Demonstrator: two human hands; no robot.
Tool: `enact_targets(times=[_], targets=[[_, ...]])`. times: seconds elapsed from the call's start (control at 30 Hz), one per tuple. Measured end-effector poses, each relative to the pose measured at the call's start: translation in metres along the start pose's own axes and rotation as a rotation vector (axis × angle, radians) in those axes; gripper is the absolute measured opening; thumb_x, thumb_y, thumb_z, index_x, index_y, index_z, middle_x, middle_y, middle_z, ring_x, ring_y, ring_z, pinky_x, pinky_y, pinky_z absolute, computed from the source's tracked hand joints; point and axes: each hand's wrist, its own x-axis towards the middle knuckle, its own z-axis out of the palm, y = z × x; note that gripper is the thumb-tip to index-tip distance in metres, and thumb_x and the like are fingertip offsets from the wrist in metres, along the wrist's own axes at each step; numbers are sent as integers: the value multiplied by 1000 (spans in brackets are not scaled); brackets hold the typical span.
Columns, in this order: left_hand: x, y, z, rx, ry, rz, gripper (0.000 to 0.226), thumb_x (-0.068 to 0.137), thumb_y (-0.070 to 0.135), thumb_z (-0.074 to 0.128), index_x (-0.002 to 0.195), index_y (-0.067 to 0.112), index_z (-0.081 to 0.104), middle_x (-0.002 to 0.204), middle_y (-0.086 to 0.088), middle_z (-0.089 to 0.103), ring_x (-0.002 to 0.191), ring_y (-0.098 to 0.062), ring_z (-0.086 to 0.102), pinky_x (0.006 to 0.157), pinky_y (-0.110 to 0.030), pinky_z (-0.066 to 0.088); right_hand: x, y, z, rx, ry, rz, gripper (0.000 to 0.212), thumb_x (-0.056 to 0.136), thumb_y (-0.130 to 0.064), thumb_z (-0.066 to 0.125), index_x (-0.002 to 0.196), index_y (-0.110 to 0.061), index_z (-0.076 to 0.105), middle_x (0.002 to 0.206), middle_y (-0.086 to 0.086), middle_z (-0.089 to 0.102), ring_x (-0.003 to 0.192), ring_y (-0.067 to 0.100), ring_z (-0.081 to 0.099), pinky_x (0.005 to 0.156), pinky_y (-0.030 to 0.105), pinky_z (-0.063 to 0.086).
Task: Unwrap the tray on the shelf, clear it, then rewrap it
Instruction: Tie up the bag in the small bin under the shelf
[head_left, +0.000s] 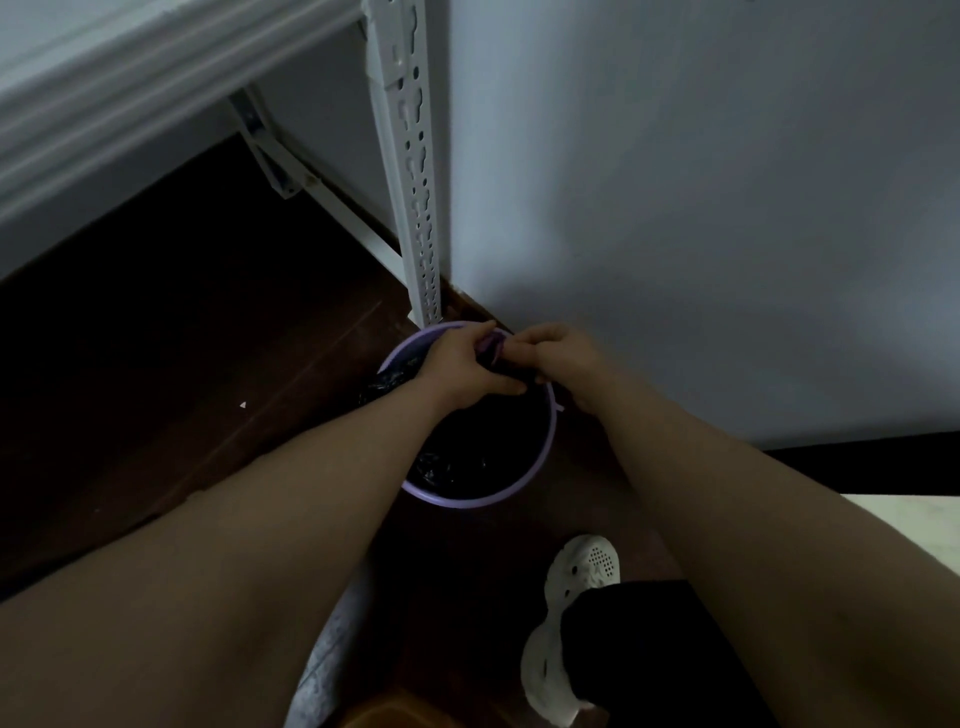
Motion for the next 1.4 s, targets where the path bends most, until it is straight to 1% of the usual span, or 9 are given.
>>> enact_targets(times=[0.17, 0.43, 0.6, 0.7, 0.9, 1.0, 1.17, 1.3, 1.4], targets=[[1, -7, -2, 338, 45, -4, 55, 78, 18, 73, 129, 16, 54, 127, -6, 59, 116, -26, 55, 99, -41, 46, 0, -6, -11, 453, 28, 165, 32, 92, -8, 40, 65, -9, 57, 55, 2, 62, 64, 16, 53, 71, 27, 46], [-10, -11, -6, 705, -106, -59, 44, 82, 9, 61, 125, 19, 55, 124, -5, 59, 113, -28, 55, 89, -43, 51, 0, -22, -28, 1020, 241, 128, 28, 88, -6, 39, 61, -9, 47, 43, 2, 44, 47, 17, 39, 53, 24, 46], [-9, 0, -2, 353, -42, 45, 84, 72, 25, 78, 145, 27, 36, 143, 0, 47, 129, -22, 47, 104, -39, 43, -5, -16, -30, 996, 187, 108, 24, 93, -12, 45, 71, -10, 56, 69, 2, 56, 67, 16, 53, 68, 32, 50], [-8, 18, 9, 122, 25, 72, 100, 61, 39, 85, 146, 23, 34, 143, 0, 48, 129, -19, 47, 108, -39, 40, -6, -17, -31, 997, 35, 88, 52, 98, -15, 39, 55, -9, 68, 68, 4, 69, 69, 17, 66, 78, 38, 49], [-7, 32, 12, -57, 201, 59, 7, 86, 18, 67, 86, 11, 66, 88, -12, 71, 85, -25, 66, 83, -35, 52, -10, -33, -25, 1009, -27, 59, 22, 89, -11, 54, 70, -10, 66, 60, 1, 62, 63, 15, 63, 68, 27, 56], [-8, 32, -1, -152, 220, 1, 30, 93, 18, 57, 64, 14, 64, 63, 2, 64, 56, -7, 55, 65, -23, 47, -9, -24, -23, 797, 28, 37, 22, 90, -1, 45, 83, -13, 62, 76, -1, 62, 78, 13, 58, 73, 21, 47], [-11, 39, -15, -271, 236, -16, 35, 95, 31, 54, 68, 13, 66, 42, 7, 59, 33, 6, 47, 47, -13, 40, -13, -5, 23, 466, -208, -31, 74, 74, 32, 34, 135, -6, 49, 116, 2, 62, 111, 15, 56, 90, 26, 49], [-14, 34, -25, -380, 243, -13, 37, 94, 34, 55, 65, 13, 66, 41, 8, 60, 47, -8, 59, 59, -20, 55, -11, -1, 30, 379, -109, -49, 41, 84, 14, 56, 125, 5, 57, 74, -7, 72, 72, 5, 67, 76, 14, 53], [-18, 32, -41, -43, 332, -71, 48, 95, 44, 48, 88, 0, 67, 61, -6, 65, 57, -21, 64, 58, -24, 49, -12, 3, 27, 371, 7, -49, 25, 91, 4, 54, 114, 11, 61, 58, -5, 66, 54, 3, 60, 54, 6, 48]])
